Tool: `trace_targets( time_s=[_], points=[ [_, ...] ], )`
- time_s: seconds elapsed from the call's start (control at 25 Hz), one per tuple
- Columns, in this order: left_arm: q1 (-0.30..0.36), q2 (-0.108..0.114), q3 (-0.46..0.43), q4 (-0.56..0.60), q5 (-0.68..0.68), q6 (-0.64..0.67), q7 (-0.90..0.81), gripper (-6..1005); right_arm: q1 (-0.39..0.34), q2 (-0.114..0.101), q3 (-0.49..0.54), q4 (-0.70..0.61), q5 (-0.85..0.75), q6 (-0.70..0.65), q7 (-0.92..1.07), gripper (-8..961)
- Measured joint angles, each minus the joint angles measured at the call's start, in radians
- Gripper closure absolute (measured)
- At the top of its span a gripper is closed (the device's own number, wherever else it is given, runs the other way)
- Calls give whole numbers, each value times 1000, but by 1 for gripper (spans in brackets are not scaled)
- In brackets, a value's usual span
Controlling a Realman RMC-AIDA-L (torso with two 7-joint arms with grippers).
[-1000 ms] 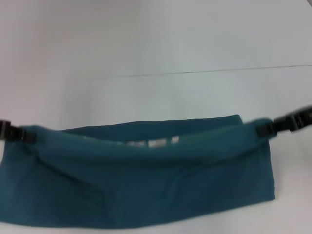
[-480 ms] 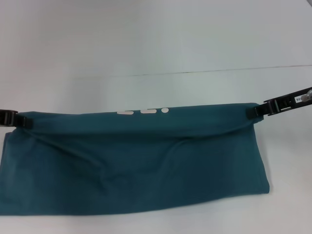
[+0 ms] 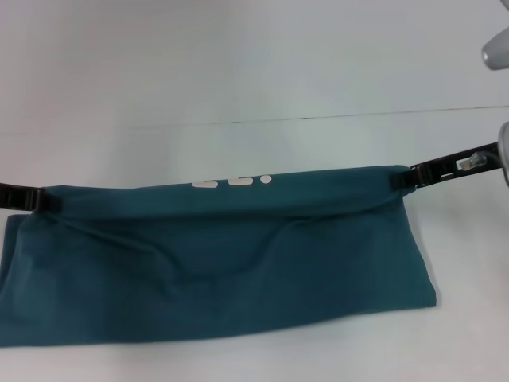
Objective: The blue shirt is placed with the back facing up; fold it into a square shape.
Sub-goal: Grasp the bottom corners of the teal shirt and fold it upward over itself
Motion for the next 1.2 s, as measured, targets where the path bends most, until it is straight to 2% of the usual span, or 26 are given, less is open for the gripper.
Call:
trace_targets(
  time_s=[0.28,0.56,0.8,0.96,1.04,1.2],
  points=[
    [5,-23,24,-13,18,-82,0,795,8,21,-18,46,-12,84,6,810],
    [5,-27,26,-42,24,-136,0,764,9,39,-14,52,-12,114,17,801],
    [14,-31,21,-52,26,-197,-37,738,9,35,-10,79,-6,167,63,792],
    [16,-24,24,-64,26,-205,-40,720,12,38,-10,82,-11,178,64,787],
    [17,-22,24,-64,26,-205,-44,711,14,39,-10,83,-10,184,64,695],
    [20,-21,20,-60,26,-205,-47,556,16,40,-10,76,-6,188,64,517]
  ],
)
